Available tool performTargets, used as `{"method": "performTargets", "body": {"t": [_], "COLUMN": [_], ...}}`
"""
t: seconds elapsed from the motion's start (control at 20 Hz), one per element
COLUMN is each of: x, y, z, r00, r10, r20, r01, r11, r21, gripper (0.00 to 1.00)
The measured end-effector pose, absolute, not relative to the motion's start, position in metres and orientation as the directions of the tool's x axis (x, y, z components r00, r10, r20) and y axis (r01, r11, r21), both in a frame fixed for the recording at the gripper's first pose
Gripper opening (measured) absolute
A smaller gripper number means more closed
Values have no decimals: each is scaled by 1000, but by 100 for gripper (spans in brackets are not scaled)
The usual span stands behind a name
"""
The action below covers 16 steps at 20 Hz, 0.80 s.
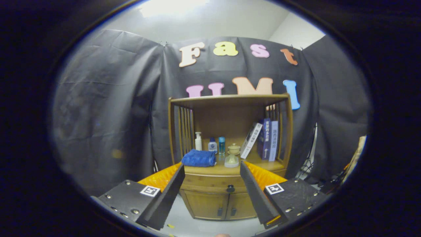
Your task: Pull open the drawer, take out the items inside it, and place them on the countertop above the cabinet.
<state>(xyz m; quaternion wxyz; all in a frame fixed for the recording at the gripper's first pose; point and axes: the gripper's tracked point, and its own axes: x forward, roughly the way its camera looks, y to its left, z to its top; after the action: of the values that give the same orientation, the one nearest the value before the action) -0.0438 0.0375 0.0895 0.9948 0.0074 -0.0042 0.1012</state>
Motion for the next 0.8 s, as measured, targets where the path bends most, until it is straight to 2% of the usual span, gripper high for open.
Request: {"method": "performTargets", "body": {"t": [0.35,0.55,0.7,0.8], "x": [-51,-33,-24,-24], "y": [-20,-19,-19,-31], "z": [114,97,103,92], "r00": [991,990,978,985], "r10": [123,143,199,173], "r20": [44,8,64,18], "r01": [-121,-143,-202,-173], "r11": [992,989,978,985], "r21": [-43,37,51,26], "gripper": [100,100,100,100]}}
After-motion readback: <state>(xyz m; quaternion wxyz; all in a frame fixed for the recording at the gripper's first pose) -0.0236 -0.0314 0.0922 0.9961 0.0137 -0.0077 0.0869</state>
